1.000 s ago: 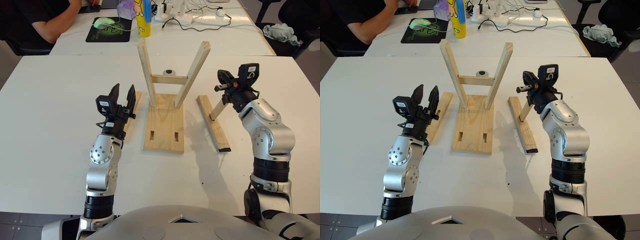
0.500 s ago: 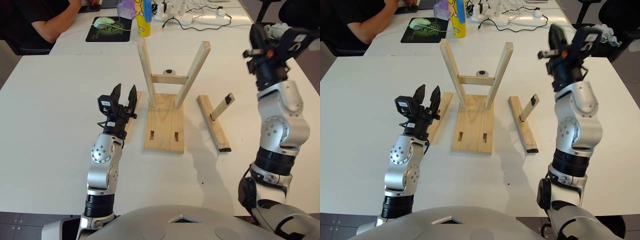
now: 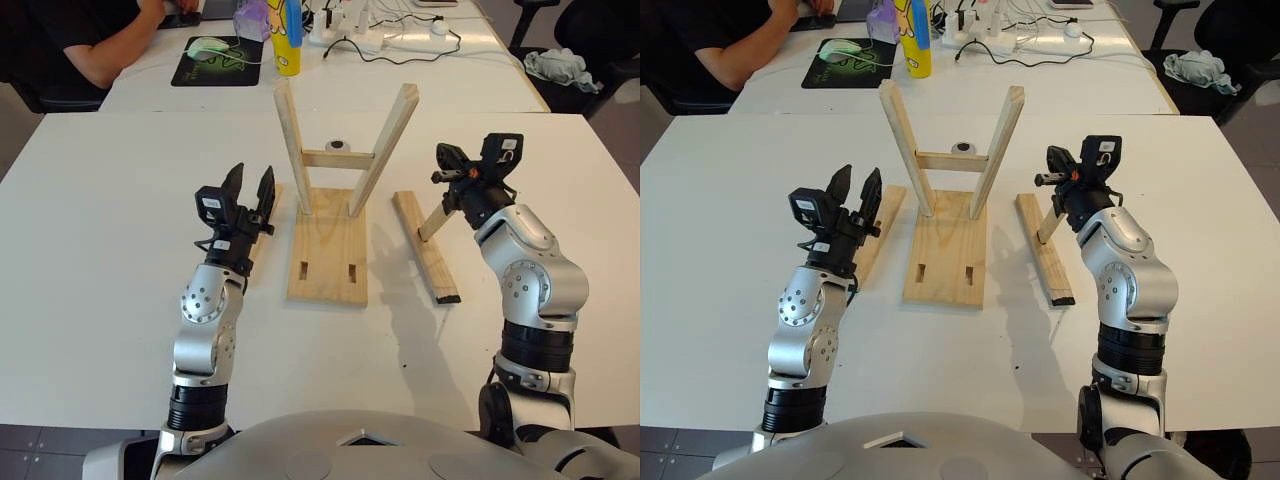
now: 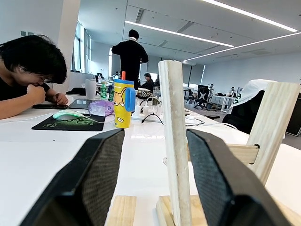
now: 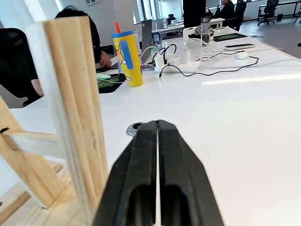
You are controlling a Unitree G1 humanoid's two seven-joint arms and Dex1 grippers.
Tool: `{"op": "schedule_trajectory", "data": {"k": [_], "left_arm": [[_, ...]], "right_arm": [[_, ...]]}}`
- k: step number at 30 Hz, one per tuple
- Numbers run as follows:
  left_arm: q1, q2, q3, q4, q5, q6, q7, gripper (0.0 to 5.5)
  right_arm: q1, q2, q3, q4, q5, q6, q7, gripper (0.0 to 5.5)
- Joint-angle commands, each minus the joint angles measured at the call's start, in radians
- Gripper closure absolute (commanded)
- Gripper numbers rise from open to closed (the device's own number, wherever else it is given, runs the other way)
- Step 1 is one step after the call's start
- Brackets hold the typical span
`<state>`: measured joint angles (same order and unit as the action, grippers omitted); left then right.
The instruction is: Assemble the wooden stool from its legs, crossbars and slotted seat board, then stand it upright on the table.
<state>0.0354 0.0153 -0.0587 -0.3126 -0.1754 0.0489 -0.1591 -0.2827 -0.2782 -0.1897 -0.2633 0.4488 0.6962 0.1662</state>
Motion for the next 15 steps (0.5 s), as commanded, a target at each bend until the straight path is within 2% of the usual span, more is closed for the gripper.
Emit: {"op": "schedule_trajectory", "data": {"k": [1,5,7,9,12,15], "left_arm": [[-0.011,-0.005,-0.005,0.010,0.002,0.005,0.004,3.08],[-0.003,-0.011,-0.007,0.010,0.006,0.001,0.007,3.08],[-0.001,-0.011,-0.007,0.011,0.010,0.001,0.009,3.08],[0.007,-0.011,-0.006,0.007,0.013,-0.002,0.013,3.08],[0.027,-0.015,-0.003,-0.001,0.018,-0.010,0.024,3.08],[0.047,-0.018,-0.008,-0.017,0.027,-0.017,0.035,3.08]], "right_arm": [[0.039,0.003,0.022,0.061,-0.011,0.060,0.001,5.48],[0.024,0.007,0.002,0.059,-0.007,0.004,0.014,5.48],[-0.009,0.008,-0.056,0.044,0.012,-0.059,0.010,5.48],[-0.069,0.012,-0.167,0.050,0.090,-0.091,-0.009,5.48],[-0.122,-0.055,-0.275,0.087,0.154,-0.108,0.013,5.48],[-0.041,-0.144,-0.273,0.092,0.084,-0.075,0.017,5.09]]}}
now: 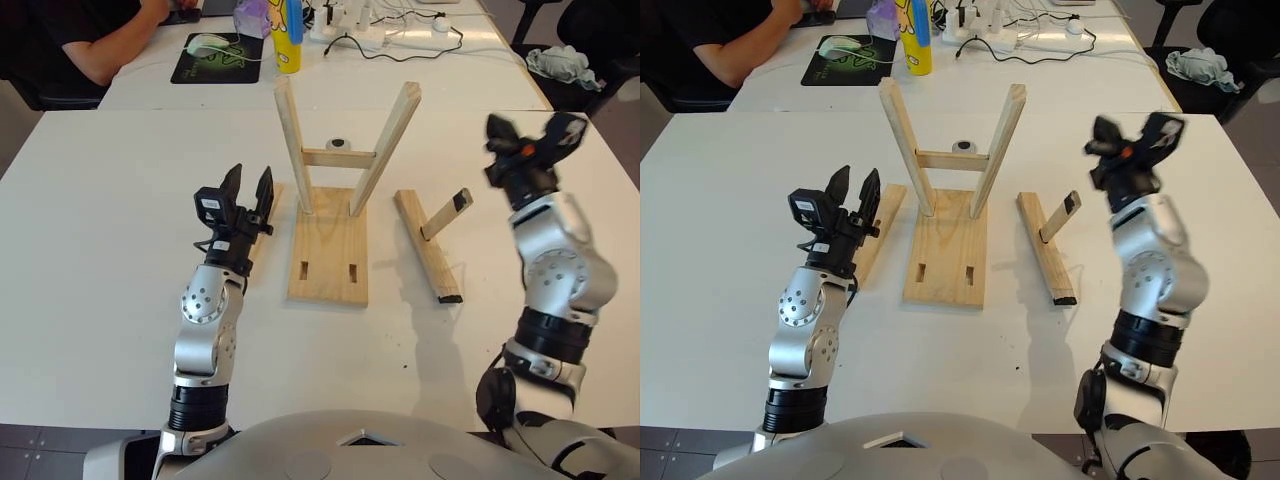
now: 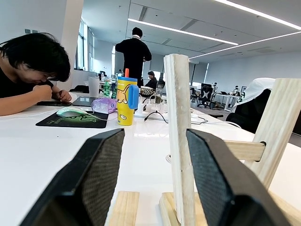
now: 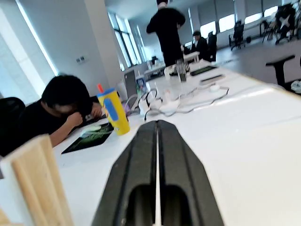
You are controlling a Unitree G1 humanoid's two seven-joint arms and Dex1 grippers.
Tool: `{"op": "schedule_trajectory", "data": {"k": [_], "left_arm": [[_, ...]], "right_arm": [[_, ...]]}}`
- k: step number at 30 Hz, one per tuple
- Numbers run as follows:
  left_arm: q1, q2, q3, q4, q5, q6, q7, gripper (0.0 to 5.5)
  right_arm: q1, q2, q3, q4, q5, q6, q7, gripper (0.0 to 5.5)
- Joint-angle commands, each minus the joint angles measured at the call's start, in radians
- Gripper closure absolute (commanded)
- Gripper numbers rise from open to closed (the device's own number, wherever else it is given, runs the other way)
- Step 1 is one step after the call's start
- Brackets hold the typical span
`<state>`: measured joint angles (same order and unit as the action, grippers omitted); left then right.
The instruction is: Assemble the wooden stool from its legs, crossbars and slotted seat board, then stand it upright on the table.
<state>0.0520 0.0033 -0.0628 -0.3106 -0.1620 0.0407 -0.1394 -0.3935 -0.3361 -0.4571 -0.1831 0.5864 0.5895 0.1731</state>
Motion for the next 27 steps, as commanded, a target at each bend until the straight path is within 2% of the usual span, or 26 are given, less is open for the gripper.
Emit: {"op": "schedule_trajectory", "data": {"k": [1,5,7,14,21,27], "left_arm": [[0.036,-0.008,-0.004,-0.026,0.016,-0.009,0.021,3.08],[0.065,-0.014,0.004,-0.048,0.020,-0.016,0.042,3.08],[0.085,-0.014,0.001,-0.066,0.028,-0.014,0.048,3.08],[0.181,-0.017,-0.037,-0.123,0.048,-0.010,0.059,3.08],[0.164,-0.003,-0.016,-0.122,0.035,0.006,0.050,3.08],[0.102,0.015,0.001,-0.087,0.014,0.019,0.026,3.08]], "right_arm": [[0.128,-0.108,-0.002,0.004,-0.073,0.051,0.015,4.97],[0.416,-0.234,0.113,-0.012,-0.136,0.177,0.138,4.33],[0.495,-0.272,0.151,-0.080,-0.096,0.286,0.193,4.08],[0.518,-0.295,0.140,-0.170,0.004,0.456,0.260,3.05],[0.469,-0.229,0.139,-0.190,0.028,0.488,0.215,1.97],[0.452,-0.143,0.219,-0.201,-0.020,0.442,0.154,1.86]]}}
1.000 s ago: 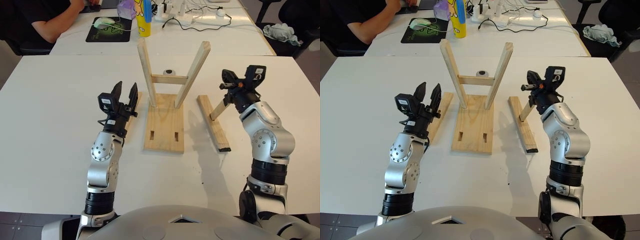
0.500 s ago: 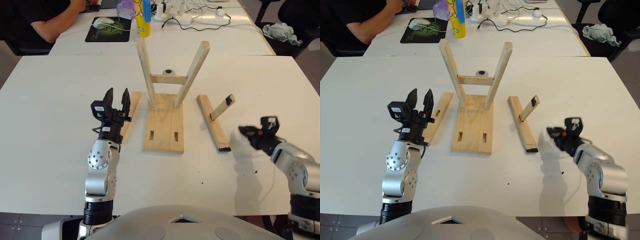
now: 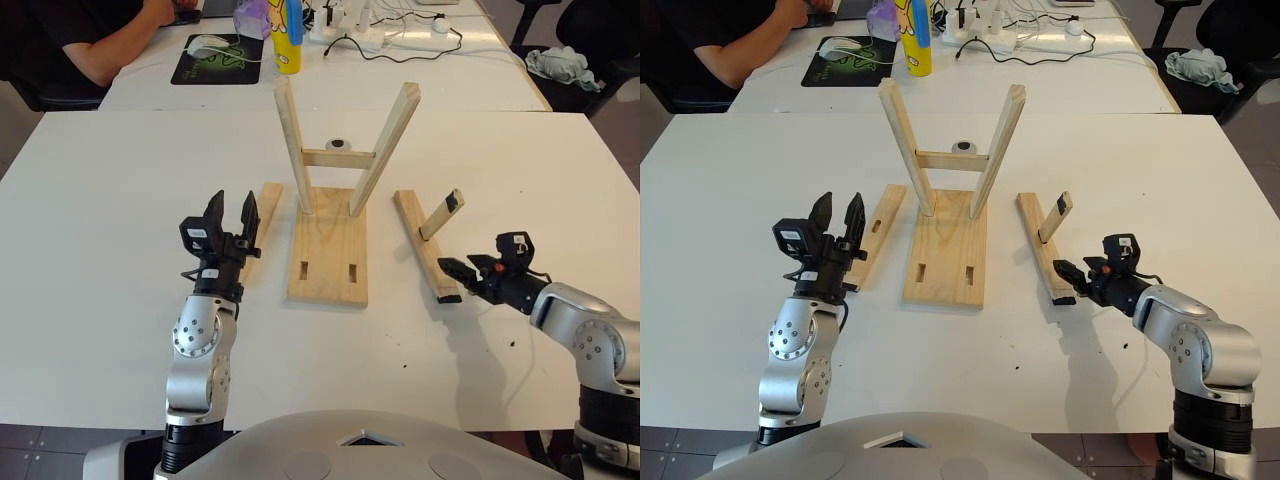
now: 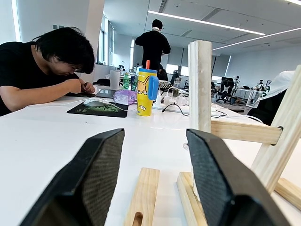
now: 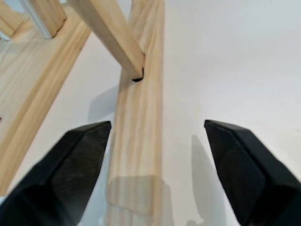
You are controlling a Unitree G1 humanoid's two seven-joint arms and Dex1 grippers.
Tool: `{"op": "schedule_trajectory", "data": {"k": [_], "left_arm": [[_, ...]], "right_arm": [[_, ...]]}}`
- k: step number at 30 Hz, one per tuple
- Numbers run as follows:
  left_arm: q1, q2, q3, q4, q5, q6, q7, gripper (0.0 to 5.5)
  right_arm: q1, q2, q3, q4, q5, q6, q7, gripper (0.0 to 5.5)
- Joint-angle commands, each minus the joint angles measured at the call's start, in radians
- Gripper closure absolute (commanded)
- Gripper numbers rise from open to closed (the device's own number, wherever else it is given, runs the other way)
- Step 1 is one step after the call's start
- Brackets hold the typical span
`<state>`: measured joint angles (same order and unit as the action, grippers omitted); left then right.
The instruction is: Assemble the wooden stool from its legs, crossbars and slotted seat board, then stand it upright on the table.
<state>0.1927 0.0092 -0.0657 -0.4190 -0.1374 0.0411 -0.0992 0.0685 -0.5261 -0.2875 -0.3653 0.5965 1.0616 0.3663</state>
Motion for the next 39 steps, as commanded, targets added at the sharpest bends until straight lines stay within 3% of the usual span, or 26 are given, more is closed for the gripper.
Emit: {"op": "schedule_trajectory", "data": {"k": [1,5,9,14,20,23,28,32,39], "left_arm": [[-0.050,0.011,0.003,0.025,-0.012,0.022,-0.018,3.08],[-0.075,0.018,-0.002,0.030,-0.005,0.041,-0.022,3.08],[-0.079,0.041,-0.008,0.039,0.035,0.054,-0.022,3.08],[-0.088,0.047,-0.008,0.050,0.038,0.067,-0.023,3.08],[-0.121,0.053,-0.016,0.117,0.083,0.136,0.007,3.08],[-0.090,0.054,-0.028,0.101,0.012,0.135,-0.066,2.67],[-0.046,0.048,-0.005,0.032,-0.246,0.208,-0.216,1.90],[-0.048,0.091,0.007,-0.019,-0.502,0.400,-0.321,1.34],[-0.065,0.121,0.090,-0.039,-0.883,0.633,-0.323,1.27]], "right_arm": [[-0.006,0.056,0.067,-0.019,-0.048,-0.049,-0.050,1.86],[0.045,0.055,0.136,-0.034,-0.144,-0.109,-0.093,1.86],[0.085,0.001,0.222,-0.022,-0.252,-0.165,-0.087,2.42],[0.083,-0.004,0.243,0.001,-0.290,-0.194,-0.072,3.30],[0.042,-0.010,0.183,0.077,-0.272,-0.286,-0.005,3.43],[-0.013,-0.027,0.115,0.175,-0.229,-0.329,0.066,3.43],[-0.140,-0.146,-0.019,0.431,-0.107,-0.368,0.333,3.43],[-0.102,-0.301,-0.001,0.492,-0.018,-0.316,0.675,3.43],[-0.093,-0.526,0.046,0.514,0.103,-0.153,1.106,3.43]]}}
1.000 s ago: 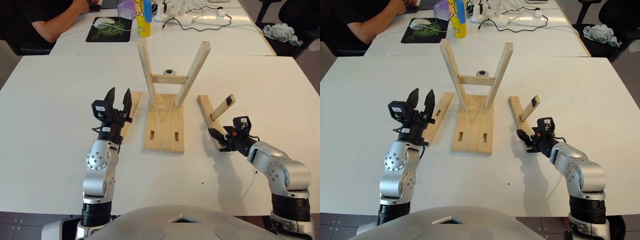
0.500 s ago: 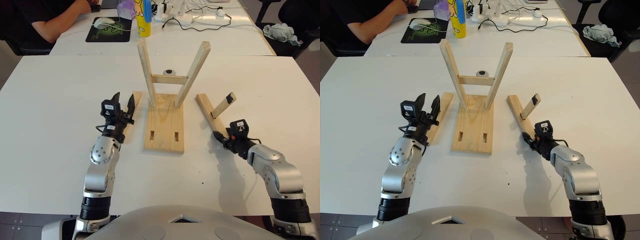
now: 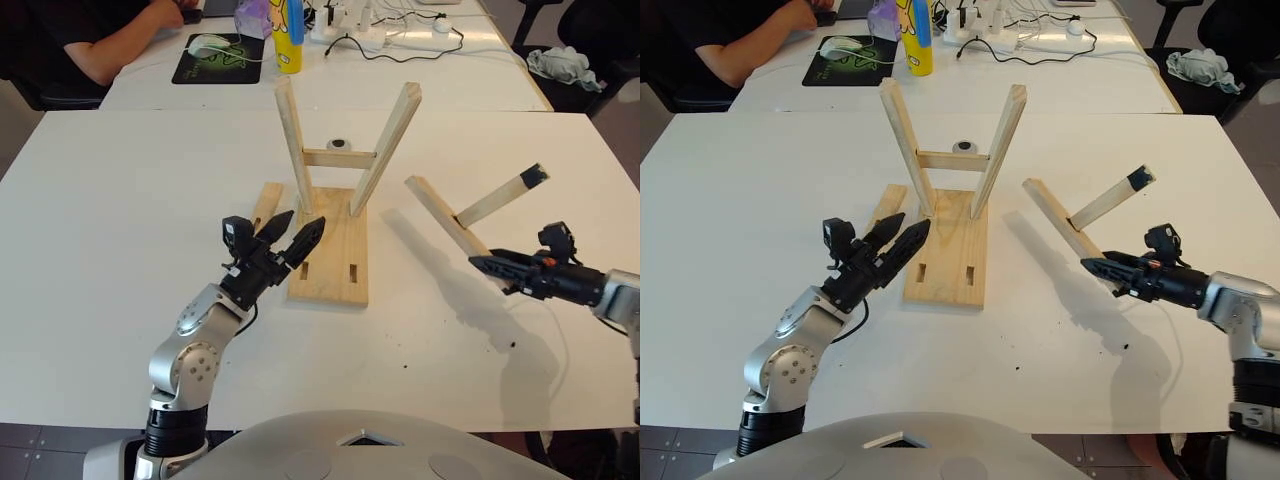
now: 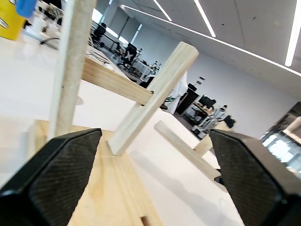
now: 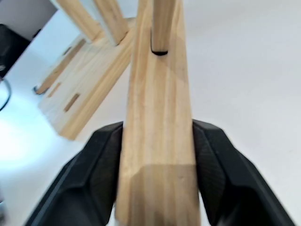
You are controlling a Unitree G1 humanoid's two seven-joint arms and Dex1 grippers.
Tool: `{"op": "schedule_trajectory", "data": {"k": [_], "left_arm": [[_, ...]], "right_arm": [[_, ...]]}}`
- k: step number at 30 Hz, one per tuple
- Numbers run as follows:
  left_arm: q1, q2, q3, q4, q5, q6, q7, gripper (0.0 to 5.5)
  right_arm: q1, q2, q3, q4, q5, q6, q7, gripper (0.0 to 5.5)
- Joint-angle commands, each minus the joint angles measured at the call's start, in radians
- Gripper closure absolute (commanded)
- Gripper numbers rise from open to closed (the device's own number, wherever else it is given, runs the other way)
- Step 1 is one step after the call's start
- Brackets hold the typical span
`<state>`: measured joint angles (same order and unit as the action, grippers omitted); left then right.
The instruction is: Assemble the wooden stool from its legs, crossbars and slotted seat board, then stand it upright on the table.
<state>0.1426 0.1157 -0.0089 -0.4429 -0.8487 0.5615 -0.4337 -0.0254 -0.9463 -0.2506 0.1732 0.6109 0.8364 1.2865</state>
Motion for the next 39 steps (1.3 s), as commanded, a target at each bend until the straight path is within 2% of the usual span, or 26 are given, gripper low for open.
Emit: {"op": "schedule_trajectory", "data": {"k": [1,4,6,13,17,28,39], "left_arm": [[-0.017,0.016,0.040,-0.010,-0.222,0.141,0.016,1.27],[-0.016,0.042,0.032,0.000,-0.286,0.202,0.006,1.27],[-0.025,0.042,0.024,0.006,-0.327,0.230,0.007,1.27],[-0.089,0.029,-0.004,-0.001,-0.425,0.281,0.032,1.27],[-0.104,0.037,-0.003,-0.011,-0.493,0.303,0.052,1.27],[-0.131,0.077,-0.002,0.011,-0.558,0.322,0.063,1.27],[-0.129,0.104,-0.018,0.008,-0.561,0.324,0.028,2.78]], "right_arm": [[0.000,-0.123,0.007,-0.035,0.119,0.105,0.230,3.43],[0.031,-0.157,0.002,-0.094,0.195,0.150,0.314,3.43],[0.057,-0.130,0.001,-0.171,0.268,0.198,0.321,3.43],[0.063,0.060,0.017,-0.376,0.409,0.272,0.145,3.43],[0.077,0.121,0.014,-0.412,0.435,0.267,0.075,3.43],[0.142,0.160,0.024,-0.467,0.450,0.231,0.033,3.43],[0.139,0.155,0.038,-0.448,0.444,0.214,0.049,3.43]]}}
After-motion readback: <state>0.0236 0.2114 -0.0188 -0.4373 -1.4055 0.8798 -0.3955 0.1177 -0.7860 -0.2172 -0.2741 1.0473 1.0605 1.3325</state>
